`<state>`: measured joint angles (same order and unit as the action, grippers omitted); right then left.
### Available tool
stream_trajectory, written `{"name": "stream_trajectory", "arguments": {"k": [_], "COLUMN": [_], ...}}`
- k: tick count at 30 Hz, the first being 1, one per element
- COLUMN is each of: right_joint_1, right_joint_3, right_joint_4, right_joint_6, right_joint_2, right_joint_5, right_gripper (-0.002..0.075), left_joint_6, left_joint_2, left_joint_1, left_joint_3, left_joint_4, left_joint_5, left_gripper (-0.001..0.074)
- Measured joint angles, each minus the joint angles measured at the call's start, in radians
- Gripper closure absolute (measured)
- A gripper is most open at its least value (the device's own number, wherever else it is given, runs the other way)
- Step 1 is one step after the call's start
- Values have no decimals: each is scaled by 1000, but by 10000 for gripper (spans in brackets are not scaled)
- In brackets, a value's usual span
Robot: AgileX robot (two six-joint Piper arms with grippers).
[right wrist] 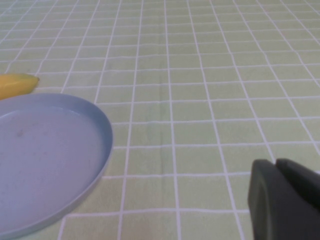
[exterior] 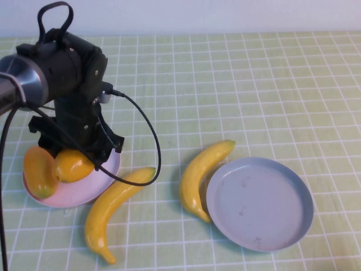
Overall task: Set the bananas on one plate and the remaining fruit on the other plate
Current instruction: Put one type of fruit in the left plate
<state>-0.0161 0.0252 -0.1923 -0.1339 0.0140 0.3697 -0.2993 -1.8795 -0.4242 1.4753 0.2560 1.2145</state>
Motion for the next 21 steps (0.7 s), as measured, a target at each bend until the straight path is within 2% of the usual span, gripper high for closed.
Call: {"name": "stream_trajectory", "arguments": {"k": [11,16,21], "right_joint_1": [0,0,0], "right_joint_3": [0,0,0], "right_joint_4": [0,0,0], "right_joint_6": [0,0,0], "right_joint_2": [0,0,0], "right_joint_5": [0,0,0], "right_gripper": [741,741,741], "left_joint_6": [-12,-12,-3], "left_joint_2": [0,-4,-9], "left_joint_1": [17,22,22], "left_joint_3": [-11,-11,-11], "left_joint_4": [10,10,10], "left_joint_5": [-48,-33,-33], "left_gripper": [211,155,142]}}
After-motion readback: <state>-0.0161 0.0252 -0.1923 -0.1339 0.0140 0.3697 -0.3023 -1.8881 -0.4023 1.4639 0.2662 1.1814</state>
